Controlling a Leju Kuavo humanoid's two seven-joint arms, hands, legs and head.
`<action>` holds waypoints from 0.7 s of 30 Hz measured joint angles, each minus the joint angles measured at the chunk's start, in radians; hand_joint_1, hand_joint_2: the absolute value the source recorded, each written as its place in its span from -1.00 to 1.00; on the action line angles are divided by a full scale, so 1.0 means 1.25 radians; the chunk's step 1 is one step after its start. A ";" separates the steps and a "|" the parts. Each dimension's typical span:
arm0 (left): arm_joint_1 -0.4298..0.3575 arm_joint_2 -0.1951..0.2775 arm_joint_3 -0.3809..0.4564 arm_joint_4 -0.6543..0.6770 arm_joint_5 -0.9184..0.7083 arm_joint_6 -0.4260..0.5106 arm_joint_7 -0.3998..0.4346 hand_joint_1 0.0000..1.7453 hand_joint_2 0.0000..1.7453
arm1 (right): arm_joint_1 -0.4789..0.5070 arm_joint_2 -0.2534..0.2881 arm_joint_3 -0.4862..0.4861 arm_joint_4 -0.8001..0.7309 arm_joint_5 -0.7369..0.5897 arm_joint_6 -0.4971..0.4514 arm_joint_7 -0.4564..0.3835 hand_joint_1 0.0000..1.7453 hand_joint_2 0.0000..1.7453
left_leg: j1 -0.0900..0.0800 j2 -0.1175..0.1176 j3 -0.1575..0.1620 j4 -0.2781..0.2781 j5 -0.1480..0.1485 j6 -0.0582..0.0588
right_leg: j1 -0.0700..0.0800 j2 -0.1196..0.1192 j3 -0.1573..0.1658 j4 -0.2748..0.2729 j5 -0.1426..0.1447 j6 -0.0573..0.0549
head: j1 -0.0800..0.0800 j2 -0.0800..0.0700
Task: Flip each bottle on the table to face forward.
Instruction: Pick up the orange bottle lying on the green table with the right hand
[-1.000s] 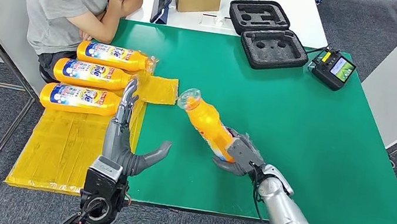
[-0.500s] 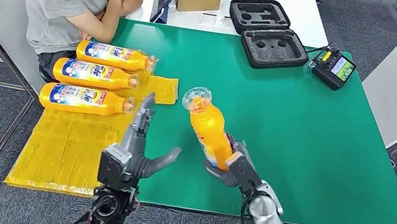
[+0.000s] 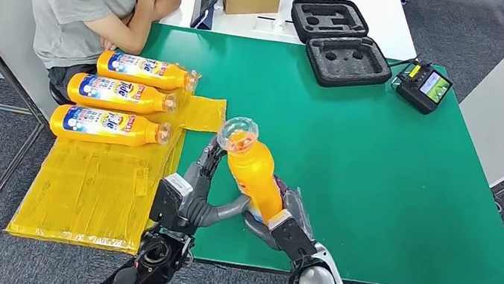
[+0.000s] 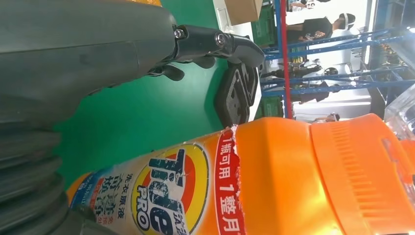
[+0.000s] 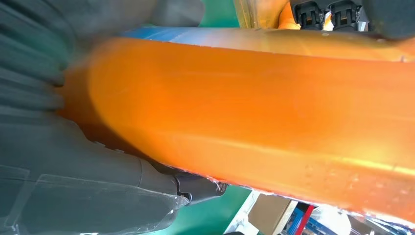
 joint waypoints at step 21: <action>0.016 0.000 -0.038 -0.015 0.016 -0.060 0.014 -1.00 -1.00 | -0.037 0.003 0.024 0.092 -0.026 -0.028 -0.029 1.00 1.00 | 0.000 0.000 0.000 0.000 0.000 0.000 | 0.000 -0.001 0.000 0.000 0.000 0.000 | 0.000 0.000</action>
